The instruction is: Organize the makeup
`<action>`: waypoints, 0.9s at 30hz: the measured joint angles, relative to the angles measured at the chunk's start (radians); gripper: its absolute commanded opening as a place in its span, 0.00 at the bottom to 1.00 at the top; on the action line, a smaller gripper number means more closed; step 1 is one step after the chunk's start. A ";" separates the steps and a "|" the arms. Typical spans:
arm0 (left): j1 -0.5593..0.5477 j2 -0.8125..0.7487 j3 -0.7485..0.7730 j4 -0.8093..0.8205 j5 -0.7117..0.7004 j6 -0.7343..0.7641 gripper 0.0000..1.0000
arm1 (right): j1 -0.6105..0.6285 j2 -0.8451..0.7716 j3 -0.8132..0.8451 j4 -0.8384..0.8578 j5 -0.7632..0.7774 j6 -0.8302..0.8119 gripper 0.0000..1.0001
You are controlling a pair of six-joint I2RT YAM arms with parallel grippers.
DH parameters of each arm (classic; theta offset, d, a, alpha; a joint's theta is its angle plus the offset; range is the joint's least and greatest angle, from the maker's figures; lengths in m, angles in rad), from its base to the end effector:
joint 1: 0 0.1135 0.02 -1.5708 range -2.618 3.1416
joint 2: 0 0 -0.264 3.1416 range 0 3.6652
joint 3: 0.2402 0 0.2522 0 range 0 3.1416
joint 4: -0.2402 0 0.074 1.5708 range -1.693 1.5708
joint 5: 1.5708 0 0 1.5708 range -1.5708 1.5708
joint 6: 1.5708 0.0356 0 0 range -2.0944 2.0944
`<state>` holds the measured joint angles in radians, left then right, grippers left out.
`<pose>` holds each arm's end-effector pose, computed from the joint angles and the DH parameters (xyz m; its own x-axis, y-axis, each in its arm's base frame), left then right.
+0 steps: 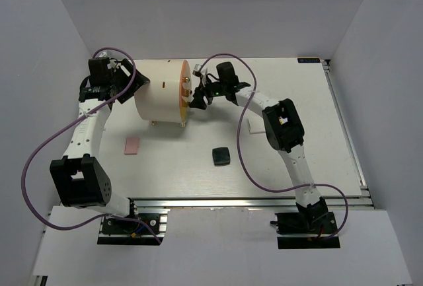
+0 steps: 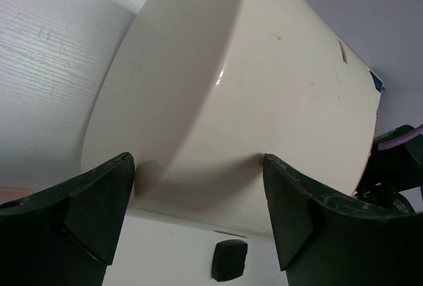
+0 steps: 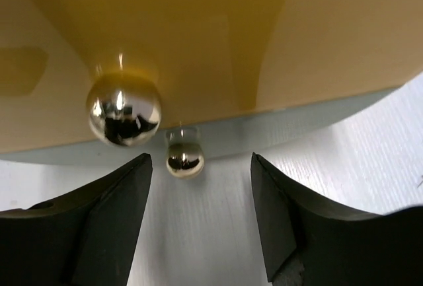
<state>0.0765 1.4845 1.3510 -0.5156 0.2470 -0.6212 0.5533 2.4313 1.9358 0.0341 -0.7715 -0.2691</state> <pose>0.3341 0.0169 0.3378 -0.5600 -0.6089 -0.5618 -0.2531 0.7714 -0.5838 0.4577 0.3119 0.1776 -0.1238 -0.3005 -0.9457 -0.9759 0.2095 0.0612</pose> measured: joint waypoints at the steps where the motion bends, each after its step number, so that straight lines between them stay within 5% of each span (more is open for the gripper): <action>1: 0.000 0.000 0.000 0.000 0.000 0.000 0.88 | 0.002 0.007 0.011 0.001 -0.003 0.000 0.66; 17: 0.002 0.012 0.006 0.007 0.005 -0.004 0.88 | 0.011 0.037 0.056 -0.009 -0.054 -0.020 0.25; 27: 0.007 0.015 0.006 0.013 0.008 -0.008 0.88 | -0.005 0.012 0.003 0.018 -0.061 -0.049 0.20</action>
<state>0.0834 1.4998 1.3567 -0.5022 0.2546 -0.6292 0.5480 2.4432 1.9392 0.0525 -0.8326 -0.3183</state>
